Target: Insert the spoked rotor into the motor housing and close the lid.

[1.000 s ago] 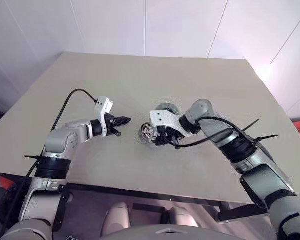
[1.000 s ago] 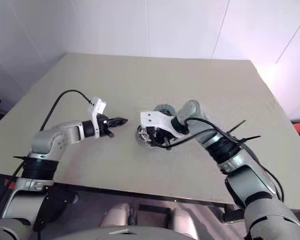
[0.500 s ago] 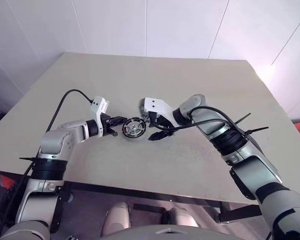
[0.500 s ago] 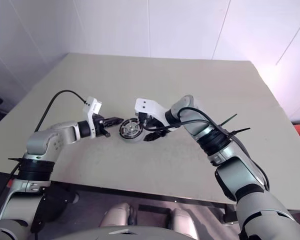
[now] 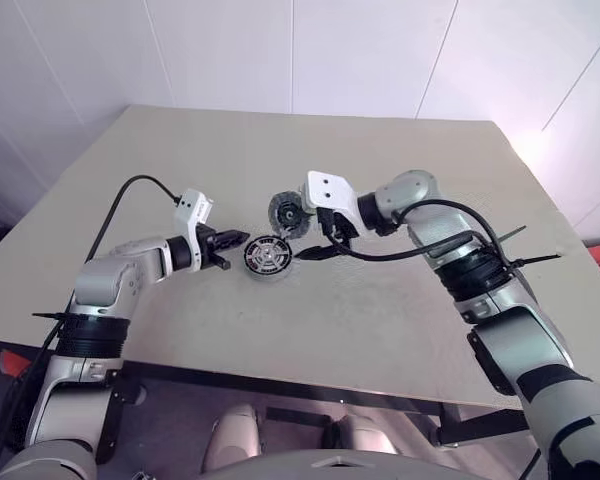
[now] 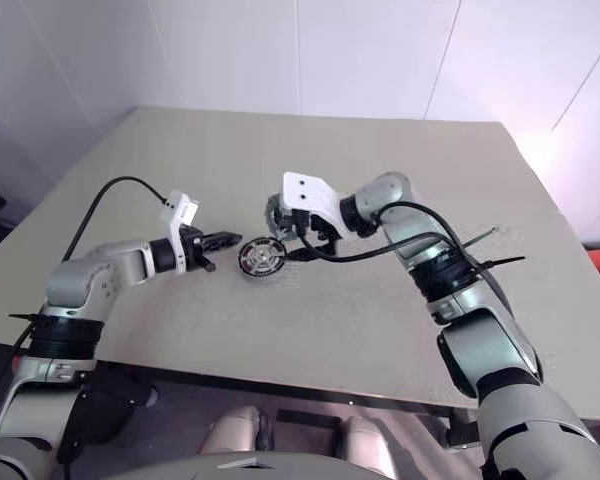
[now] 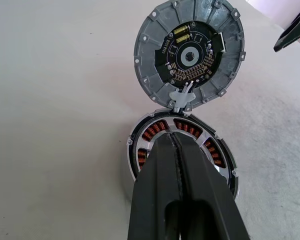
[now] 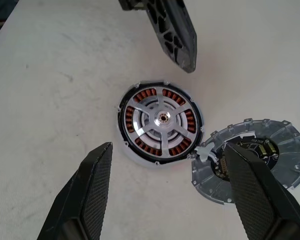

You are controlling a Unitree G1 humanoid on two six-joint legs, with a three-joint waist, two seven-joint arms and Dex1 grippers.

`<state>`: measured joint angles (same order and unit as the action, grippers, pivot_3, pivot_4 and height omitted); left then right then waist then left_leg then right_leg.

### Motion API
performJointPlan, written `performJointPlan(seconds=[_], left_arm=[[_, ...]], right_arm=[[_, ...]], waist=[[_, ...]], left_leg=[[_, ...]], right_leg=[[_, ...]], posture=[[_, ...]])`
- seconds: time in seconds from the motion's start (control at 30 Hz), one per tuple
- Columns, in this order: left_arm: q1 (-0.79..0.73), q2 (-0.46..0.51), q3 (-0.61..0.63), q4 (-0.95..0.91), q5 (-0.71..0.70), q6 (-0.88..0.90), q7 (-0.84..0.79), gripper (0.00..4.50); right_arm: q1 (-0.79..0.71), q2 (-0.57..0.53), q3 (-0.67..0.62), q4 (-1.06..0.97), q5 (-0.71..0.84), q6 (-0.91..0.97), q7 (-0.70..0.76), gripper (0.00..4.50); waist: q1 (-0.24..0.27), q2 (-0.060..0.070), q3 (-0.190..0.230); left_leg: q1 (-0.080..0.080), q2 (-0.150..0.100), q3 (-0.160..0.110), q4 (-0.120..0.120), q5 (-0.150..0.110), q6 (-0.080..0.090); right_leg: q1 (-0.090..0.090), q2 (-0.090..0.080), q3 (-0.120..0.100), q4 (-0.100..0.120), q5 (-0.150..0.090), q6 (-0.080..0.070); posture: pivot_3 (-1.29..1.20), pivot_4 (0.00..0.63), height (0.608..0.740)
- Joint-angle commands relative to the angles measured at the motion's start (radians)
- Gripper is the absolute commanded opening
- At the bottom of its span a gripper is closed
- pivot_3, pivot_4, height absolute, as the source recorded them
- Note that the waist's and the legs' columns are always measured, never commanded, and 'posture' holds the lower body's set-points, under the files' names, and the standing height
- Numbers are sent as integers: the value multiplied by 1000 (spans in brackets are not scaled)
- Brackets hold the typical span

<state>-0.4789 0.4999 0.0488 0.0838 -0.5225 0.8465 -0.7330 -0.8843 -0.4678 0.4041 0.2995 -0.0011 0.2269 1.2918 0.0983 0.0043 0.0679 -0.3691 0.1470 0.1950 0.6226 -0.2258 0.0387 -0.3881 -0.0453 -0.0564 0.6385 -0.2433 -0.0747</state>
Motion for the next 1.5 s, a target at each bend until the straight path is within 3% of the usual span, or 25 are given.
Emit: performJointPlan(seconds=[0.03, 0.3, 0.57, 1.33, 1.5], left_arm=[[-5, 13, 12, 5, 26, -26, 15, 0], [-27, -22, -83, 137, 157, -115, 43, 0], [-111, -92, -161, 254, 214, -182, -33, 0], [-176, -204, -239, 266, 258, -175, -139, 0], [-155, -191, -224, 246, 256, -159, -137, 0]], right_arm=[[-22, 6, -18, 23, 4, -67, 4, 4000], [6, 34, -37, 11, 11, -56, -51, 4000], [9, 24, -52, -19, 18, -41, -72, 4000], [0, -3, -75, -19, 21, -57, -72, 4000], [28, -43, -69, -41, 24, -77, -30, 4000]], waist=[[-1, 0, 0], [0, 0, 0], [9, -1, 0], [30, -1, 1], [30, -1, 1]], left_leg=[[0, 0, 0, 0, 0, 0], [0, 0, 0, 0, 0, 1], [-1, 0, 0, 0, 0, 1], [-2, -2, 0, 0, 1, 7], [-2, -3, 0, 0, 1, 7]], right_leg=[[0, 0, 0, 0, 0, 0], [0, 0, 0, 0, 0, 0], [0, 0, 0, -1, 0, 0], [-1, -2, -1, -1, 0, 0], [0, -3, -1, -1, 0, 0]], posture=[[0, 0, 740], [0, 0, 740], [0, 0, 740], [0, 0, 740], [0, 0, 740]])
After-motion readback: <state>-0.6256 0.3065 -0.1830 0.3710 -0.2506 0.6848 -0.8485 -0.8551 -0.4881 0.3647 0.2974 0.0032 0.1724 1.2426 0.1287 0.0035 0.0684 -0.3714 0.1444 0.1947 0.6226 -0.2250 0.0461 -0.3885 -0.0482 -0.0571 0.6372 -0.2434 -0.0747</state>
